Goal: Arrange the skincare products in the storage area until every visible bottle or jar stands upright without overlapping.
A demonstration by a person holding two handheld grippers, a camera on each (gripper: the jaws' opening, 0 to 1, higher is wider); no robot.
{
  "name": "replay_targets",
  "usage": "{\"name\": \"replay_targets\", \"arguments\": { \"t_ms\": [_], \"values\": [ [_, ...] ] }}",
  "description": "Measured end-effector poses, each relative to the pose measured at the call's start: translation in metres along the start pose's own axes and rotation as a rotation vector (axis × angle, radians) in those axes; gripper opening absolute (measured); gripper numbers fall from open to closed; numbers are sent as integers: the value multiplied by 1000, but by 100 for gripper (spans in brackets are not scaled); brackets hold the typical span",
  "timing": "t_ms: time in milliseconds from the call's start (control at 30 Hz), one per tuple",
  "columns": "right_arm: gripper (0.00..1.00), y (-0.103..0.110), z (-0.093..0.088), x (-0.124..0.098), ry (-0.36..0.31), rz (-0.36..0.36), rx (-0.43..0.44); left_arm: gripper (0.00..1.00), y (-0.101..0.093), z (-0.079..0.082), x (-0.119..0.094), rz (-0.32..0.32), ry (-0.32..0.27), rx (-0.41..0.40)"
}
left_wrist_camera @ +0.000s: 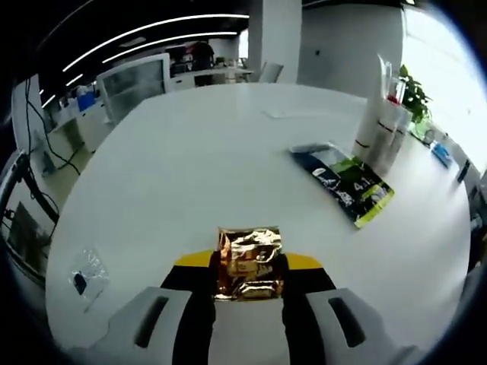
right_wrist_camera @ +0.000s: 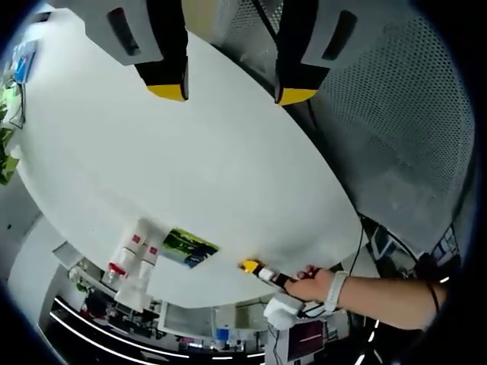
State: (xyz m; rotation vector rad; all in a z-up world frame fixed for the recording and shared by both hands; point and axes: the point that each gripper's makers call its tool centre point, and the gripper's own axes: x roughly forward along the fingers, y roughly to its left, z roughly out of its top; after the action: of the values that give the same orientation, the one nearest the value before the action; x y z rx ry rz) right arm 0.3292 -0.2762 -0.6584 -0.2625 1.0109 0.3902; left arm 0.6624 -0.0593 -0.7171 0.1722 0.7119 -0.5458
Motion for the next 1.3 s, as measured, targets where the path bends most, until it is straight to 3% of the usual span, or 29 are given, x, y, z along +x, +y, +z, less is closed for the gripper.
{"name": "replay_targets", "arguments": {
  "t_ms": [100,167,267,333,367,400,467,567,667,700,767,800,900,1000,1067,1133,1233,1300],
  "values": [
    [41,0,0,0,-2,0,-1,33,0,-1,-2,3,-19,-7],
    [41,0,0,0,-2,-2,0,33,0,1,-3,11,-47,-88],
    [41,-1,0,0,-2,-1,3,33,0,2,-7,11,-51,-57],
    [41,0,1,0,-3,0,2,8,0,6,-11,7,-61,-24],
    [41,0,1,0,-4,1,3,2,10,2,-18,80,-34,-68],
    [41,0,1,0,-3,2,4,1,6,8,-20,36,-55,-67],
    [41,0,0,0,0,3,1,1,-2,-3,-20,1,-19,-145],
    [41,1,0,0,0,7,0,1,0,-6,-24,21,-28,-101],
    [41,2,0,0,1,9,-1,7,15,5,-29,86,-69,-35],
    [40,2,0,0,1,9,-1,11,27,18,-32,120,-124,-7],
    [40,2,-1,0,2,11,0,26,55,33,-37,196,-180,-70],
    [40,2,-1,0,3,12,0,38,66,38,-38,216,-203,-113],
    [40,1,0,0,1,8,7,60,119,33,-42,307,-184,-203],
    [40,0,-1,0,3,5,11,62,158,11,-52,403,-104,-266],
    [40,-1,-1,0,3,4,15,66,176,-1,-54,429,-92,-339],
    [40,0,-1,0,5,4,15,69,184,-10,-54,434,-61,-360],
    [40,0,-2,0,11,7,11,64,186,-3,-47,418,-64,-287],
    [40,0,-3,0,13,5,10,63,174,12,-36,365,-90,-266]
  ]
}}
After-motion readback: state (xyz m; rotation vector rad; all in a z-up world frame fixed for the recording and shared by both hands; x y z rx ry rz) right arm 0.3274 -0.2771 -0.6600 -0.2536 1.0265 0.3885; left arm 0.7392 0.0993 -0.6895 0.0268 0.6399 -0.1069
